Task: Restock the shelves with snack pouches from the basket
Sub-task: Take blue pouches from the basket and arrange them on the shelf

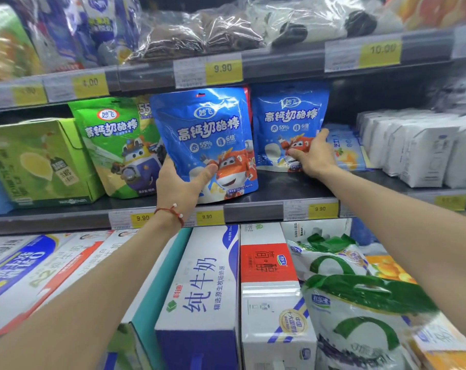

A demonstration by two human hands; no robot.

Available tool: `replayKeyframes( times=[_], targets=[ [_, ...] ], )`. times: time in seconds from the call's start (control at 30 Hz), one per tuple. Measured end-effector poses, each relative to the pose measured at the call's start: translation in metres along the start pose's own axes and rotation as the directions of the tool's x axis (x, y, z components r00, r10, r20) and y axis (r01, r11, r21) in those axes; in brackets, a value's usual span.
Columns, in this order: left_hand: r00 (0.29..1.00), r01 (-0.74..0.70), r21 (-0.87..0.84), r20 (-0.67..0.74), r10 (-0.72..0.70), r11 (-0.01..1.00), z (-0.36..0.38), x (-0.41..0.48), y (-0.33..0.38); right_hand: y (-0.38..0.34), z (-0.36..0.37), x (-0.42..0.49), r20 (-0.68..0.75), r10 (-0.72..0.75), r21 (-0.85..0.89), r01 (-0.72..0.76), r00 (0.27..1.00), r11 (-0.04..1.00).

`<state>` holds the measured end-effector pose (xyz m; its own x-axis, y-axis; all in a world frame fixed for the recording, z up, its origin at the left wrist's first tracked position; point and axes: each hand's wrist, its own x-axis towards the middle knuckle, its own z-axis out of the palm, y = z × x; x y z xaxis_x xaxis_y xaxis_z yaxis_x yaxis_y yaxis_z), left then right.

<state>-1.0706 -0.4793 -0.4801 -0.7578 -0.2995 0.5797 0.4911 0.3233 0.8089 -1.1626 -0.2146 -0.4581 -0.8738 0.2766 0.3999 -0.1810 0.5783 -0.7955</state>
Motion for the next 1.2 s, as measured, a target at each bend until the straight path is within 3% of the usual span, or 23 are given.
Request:
replayKeyframes(
  times=[0.13,0.37,0.53,0.7,0.8,1.2],
  targets=[
    [0.998,-0.023,-0.031,0.062,0.025,0.999,0.003,-0.006,0.008,0.002,-0.008,-0.005,0.006,0.025,0.039,-0.025,1.000,0.999],
    [0.994,0.024,-0.025,0.110,-0.021,0.999,0.033,-0.013,0.016,0.012,-0.032,-0.019,0.053,0.007,-0.041,-0.005,0.999,0.999],
    [0.980,0.007,0.013,0.197,-0.010,1.000,0.075,-0.014,0.022,0.033,-0.058,-0.027,0.036,-0.096,-0.173,0.101,0.995,0.980],
    [0.970,0.052,0.037,0.235,-0.059,0.998,0.110,0.002,0.019,0.049,-0.064,-0.032,-0.042,-0.194,-0.075,0.190,0.980,0.979],
    [0.966,0.048,0.054,0.250,-0.060,0.997,0.123,0.011,0.017,0.052,-0.061,-0.030,-0.052,-0.240,-0.125,0.232,0.969,0.965],
    [0.961,0.051,0.193,0.258,-0.101,0.980,0.169,0.031,0.013,0.056,-0.061,-0.028,-0.068,-0.223,-0.143,0.212,0.973,0.967]
  ],
)
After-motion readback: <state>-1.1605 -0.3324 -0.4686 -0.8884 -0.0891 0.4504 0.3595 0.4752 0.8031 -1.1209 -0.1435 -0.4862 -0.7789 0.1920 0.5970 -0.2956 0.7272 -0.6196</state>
